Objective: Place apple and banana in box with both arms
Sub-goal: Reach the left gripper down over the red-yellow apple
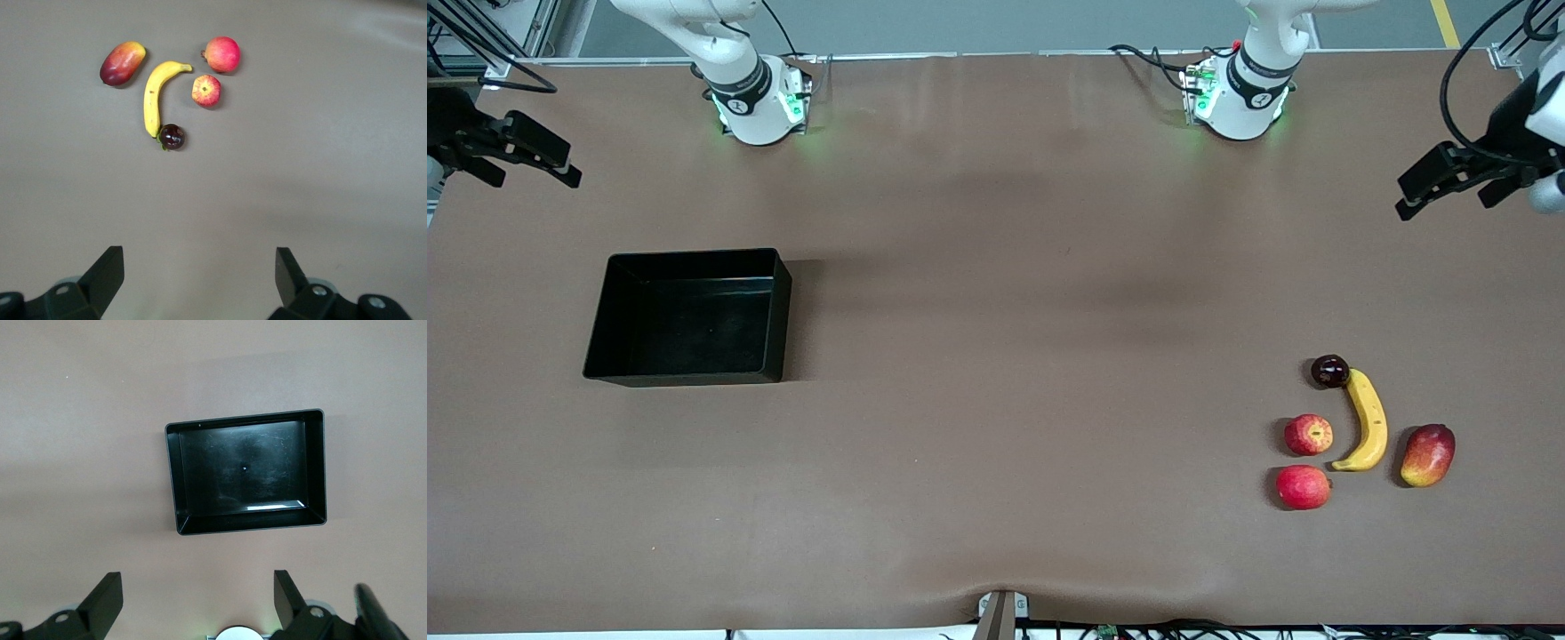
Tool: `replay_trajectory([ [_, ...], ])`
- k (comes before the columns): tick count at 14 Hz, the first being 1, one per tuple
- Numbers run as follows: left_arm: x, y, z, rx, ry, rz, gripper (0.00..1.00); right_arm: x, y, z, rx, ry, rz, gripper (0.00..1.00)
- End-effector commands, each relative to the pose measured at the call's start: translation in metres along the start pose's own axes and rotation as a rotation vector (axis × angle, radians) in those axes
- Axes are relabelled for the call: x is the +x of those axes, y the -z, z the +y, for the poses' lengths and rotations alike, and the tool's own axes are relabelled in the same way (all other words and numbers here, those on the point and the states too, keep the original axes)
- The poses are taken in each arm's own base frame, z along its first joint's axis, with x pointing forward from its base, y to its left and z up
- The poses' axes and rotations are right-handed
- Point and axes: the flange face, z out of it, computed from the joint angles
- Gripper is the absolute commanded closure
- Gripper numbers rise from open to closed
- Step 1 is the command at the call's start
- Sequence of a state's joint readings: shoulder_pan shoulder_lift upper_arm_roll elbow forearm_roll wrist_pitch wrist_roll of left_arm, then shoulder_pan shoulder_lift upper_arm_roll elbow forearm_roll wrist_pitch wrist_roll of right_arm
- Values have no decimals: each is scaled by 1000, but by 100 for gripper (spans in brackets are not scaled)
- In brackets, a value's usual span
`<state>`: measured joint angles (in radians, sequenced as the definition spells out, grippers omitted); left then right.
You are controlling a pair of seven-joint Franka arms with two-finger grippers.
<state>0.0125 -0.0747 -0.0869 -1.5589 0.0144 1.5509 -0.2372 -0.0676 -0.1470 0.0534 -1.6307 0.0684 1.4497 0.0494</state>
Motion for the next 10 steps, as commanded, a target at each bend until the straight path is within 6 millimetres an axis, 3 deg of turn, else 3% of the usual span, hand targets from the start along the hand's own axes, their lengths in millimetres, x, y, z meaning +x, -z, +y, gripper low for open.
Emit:
replay_trajectory([
  [1, 20, -13, -7, 0, 10, -29, 0, -5, 6, 2, 17, 5, 14, 0],
  [5, 72, -93, -3, 10, 9, -57, 0, -3, 7, 5, 19, 1, 14, 0],
  [6, 87, -115, -12, 30, 22, -43, 0, 0, 8, 5, 19, 1, 11, 0],
  [8, 122, -170, -32, 45, 45, -2, 0, 11, 11, 7, 8, -1, 15, 0],
  [10, 146, -226, -28, 31, 41, 25, 0, 19, -1, 9, 9, -5, -12, 0],
])
